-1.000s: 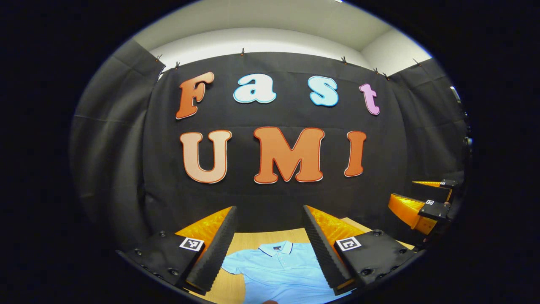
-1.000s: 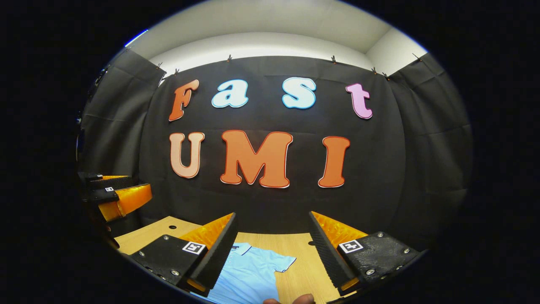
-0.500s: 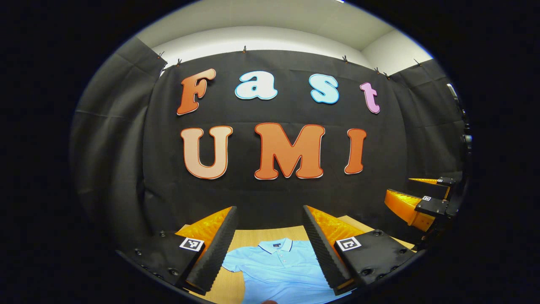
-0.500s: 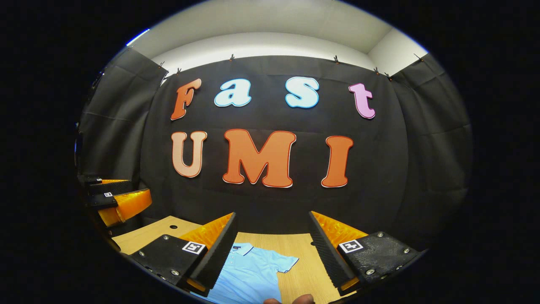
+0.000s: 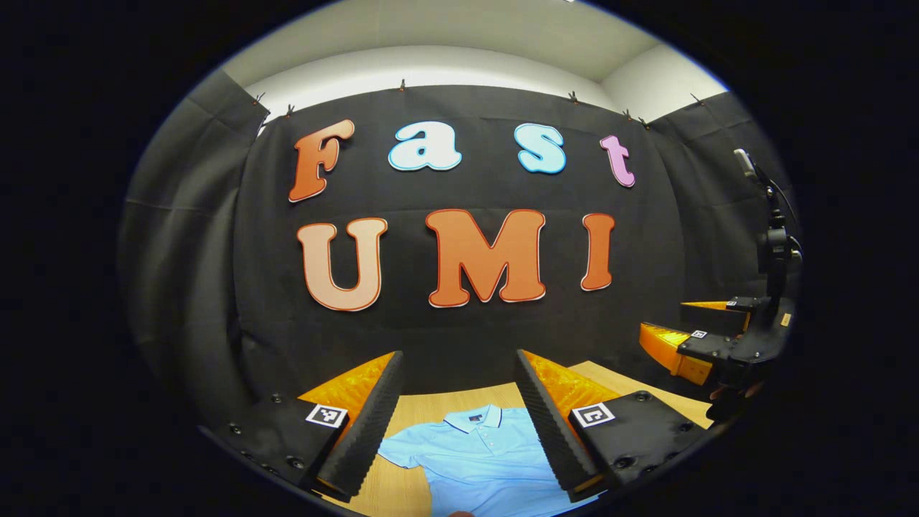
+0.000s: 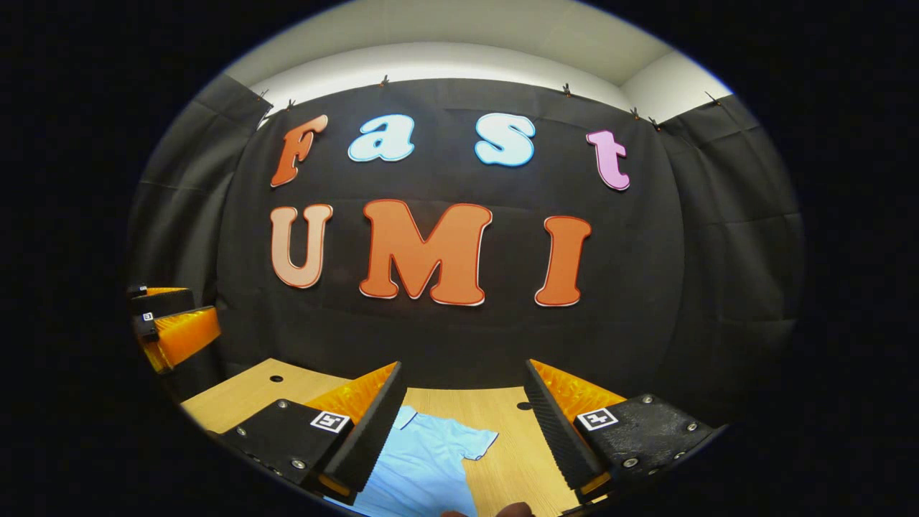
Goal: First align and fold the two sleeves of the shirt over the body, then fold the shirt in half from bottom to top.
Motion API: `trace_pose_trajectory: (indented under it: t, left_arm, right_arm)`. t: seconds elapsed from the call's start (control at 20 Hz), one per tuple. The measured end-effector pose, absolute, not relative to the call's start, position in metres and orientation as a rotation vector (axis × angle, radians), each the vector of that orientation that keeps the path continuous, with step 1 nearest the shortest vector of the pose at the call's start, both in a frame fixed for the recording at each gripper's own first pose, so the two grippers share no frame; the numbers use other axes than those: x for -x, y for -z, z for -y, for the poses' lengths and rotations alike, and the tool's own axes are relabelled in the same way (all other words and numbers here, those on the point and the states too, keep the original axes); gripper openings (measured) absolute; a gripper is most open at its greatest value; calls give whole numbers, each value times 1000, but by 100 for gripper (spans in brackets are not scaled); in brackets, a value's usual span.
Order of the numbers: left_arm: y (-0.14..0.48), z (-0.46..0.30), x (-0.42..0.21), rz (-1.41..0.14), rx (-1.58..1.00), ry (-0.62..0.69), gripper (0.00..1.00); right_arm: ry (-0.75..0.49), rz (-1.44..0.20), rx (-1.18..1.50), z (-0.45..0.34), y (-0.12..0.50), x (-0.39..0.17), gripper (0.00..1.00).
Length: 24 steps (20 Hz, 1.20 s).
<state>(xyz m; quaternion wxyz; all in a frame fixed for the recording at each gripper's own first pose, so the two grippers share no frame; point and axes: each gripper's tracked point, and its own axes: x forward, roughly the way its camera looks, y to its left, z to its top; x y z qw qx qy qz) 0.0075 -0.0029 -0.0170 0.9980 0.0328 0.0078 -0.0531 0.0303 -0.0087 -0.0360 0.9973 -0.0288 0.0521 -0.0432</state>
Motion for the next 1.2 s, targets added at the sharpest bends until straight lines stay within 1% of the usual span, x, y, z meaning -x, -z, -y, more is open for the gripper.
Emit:
trace_pose_trajectory:
  t: [0.15, 0.35, 0.55, 0.8, 0.9, 1.05, 1.2]
  left_arm:
    - [20, 0, -15, -24, -77, 117, 99]
    - [18, -3, -25, 2, -62, 80, 99]
    - [34, 4, -40, -35, -50, 21, 98]
    - [45, 4, -62, -73, -75, -64, 99]
    - [53, 6, -72, -107, -92, -77, 99]
    - [63, 3, -86, -154, -104, -115, 100]
    - [74, 0, -96, -195, -120, -156, 100]
  right_arm:
    - [106, -168, 95, 18, 55, -39, 99]
    - [54, -241, 109, 20, 84, -69, 99]
    - [-8, -380, 101, 23, 131, -106, 99]
    - [-31, -515, 56, 40, 182, -155, 99]
    - [-60, -621, 29, 40, 208, -170, 99]
    - [-56, -725, 4, 53, 241, -188, 91]
    - [-52, -816, -2, 63, 275, -207, 90]
